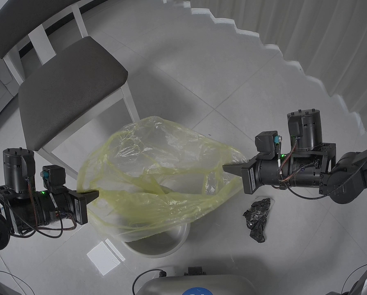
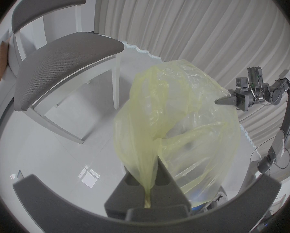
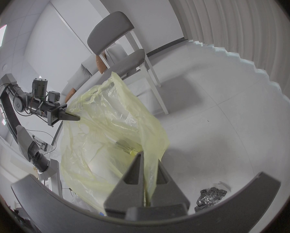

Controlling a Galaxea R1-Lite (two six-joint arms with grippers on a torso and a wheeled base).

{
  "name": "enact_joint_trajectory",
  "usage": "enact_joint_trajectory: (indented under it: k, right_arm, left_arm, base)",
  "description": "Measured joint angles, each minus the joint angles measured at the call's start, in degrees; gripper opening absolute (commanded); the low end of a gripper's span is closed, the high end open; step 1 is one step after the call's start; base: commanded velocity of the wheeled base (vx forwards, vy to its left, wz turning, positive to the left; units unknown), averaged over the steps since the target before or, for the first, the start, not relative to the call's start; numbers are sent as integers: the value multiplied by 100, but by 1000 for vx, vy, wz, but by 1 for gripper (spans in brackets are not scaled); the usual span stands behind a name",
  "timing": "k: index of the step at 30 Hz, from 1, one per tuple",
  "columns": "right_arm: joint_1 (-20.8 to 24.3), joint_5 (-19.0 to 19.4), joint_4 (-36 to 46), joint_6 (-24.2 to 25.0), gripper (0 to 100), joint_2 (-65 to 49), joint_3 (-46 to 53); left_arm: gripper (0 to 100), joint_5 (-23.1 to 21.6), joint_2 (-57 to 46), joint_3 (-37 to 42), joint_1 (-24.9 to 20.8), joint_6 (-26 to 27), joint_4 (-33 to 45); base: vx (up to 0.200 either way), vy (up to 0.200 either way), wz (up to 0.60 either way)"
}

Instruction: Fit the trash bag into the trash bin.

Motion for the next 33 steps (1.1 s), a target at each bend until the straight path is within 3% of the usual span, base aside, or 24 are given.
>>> enact_joint_trajectory:
  k: [4,9,20,33]
  right_arm:
    - [-59,17,2,2,0,77,-155]
    - [-124,28,-7,24,0,256,-375]
    - [-149,28,-297,32,0,794,-469]
    - [-72,28,-488,-46,0,1270,-278]
  left_arm:
    - [0,-191,190,-18,350,396,-74]
    - [0,-313,400,-55,577,482,-95]
    - [0,-614,736,-10,631,500,-140]
    - [0,-767,1464,500,627,577,-1207]
  base:
    - [0,0,0]
    - [0,0,0]
    - [0,0,0]
    - [0,0,0]
